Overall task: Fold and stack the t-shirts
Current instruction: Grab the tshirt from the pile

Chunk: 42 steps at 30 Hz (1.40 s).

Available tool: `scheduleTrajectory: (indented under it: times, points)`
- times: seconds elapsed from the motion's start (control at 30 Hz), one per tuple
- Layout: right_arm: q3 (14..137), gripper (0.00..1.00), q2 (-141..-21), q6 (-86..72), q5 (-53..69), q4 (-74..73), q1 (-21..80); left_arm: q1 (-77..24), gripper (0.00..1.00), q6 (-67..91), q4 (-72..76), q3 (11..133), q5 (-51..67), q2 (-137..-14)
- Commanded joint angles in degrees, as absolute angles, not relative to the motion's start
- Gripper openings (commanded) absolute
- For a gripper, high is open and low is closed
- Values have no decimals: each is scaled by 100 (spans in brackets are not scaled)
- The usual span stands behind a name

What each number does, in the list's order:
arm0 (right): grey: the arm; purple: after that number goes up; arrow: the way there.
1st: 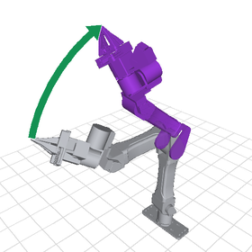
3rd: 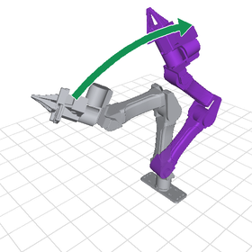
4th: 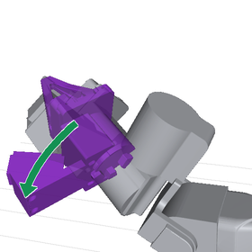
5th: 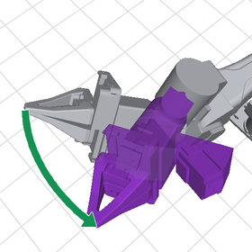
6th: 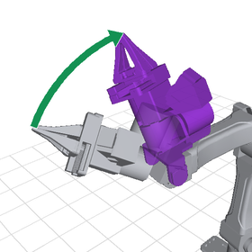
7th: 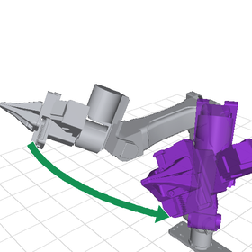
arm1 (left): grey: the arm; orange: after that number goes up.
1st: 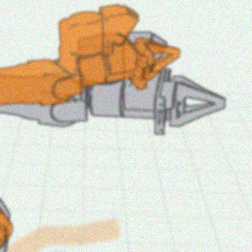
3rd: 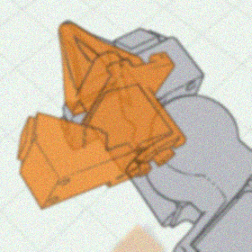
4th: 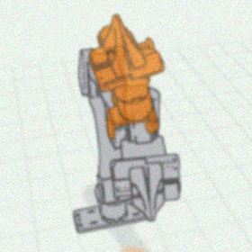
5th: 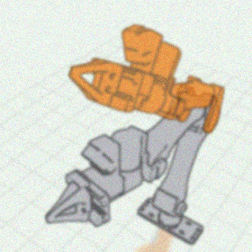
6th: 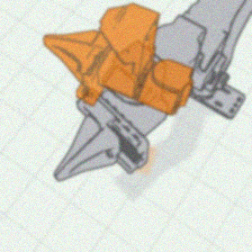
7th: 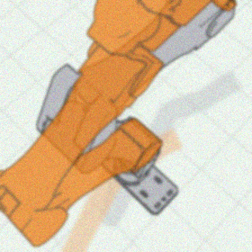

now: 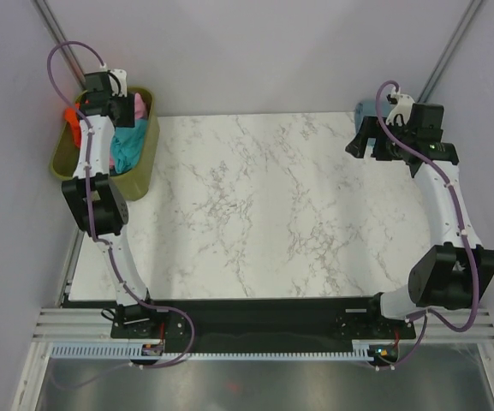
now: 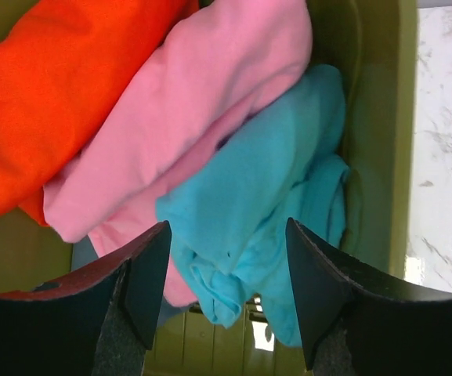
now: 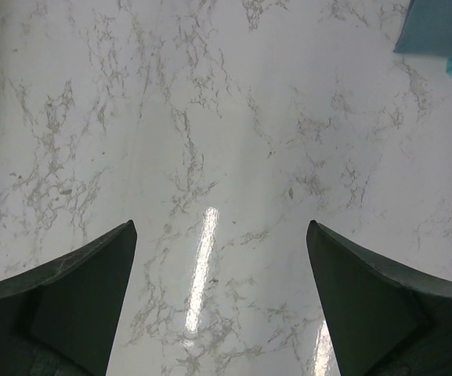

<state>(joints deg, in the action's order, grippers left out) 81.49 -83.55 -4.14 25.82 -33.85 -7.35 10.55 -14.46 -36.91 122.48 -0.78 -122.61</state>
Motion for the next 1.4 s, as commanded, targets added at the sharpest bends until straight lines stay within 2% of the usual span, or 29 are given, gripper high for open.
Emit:
scheduleTrajectory:
  times: [0.0,0.17,0.47,0.63,0.7,0.77,0.8,0.97,1.13,1.37]
  points:
    - [8367,98,-8542,-273,2698,-3226,-747,1116,67,-1582,-3314,12857,-562,-12550]
    - [8464,98,-8797,-255,2707,-3191,-747,1169,66,-1670,-2971,13350,-703,-13069]
    - [8754,98,-9166,-220,2681,-3138,-747,1195,63,-2083,-2611,13509,-914,-13692]
    - [8921,98,-9264,-193,2654,-3129,-747,1204,50,-2188,-2540,13526,-897,-13869]
    - [8921,98,-9255,-185,2654,-3138,-756,1204,38,-2188,-2549,13535,-888,-13896]
    - [8903,98,-9237,-185,2654,-3129,-747,1204,17,-2093,-2566,13535,-1001,-13878]
    - [8869,98,-9220,-176,2654,-3138,-756,1204,12,-1944,-2558,13518,-1054,-13861]
    - [8702,98,-9080,-158,2645,-3129,-747,1195,2,-1574,-2908,13430,-819,-13422]
    - [8622,98,-8991,-167,2654,-3085,-747,1116,2,-959,-3445,13325,217,-12492]
    - [8605,98,-8895,-228,2733,-3067,-756,984,2,-168,-3603,12535,1571,-10777]
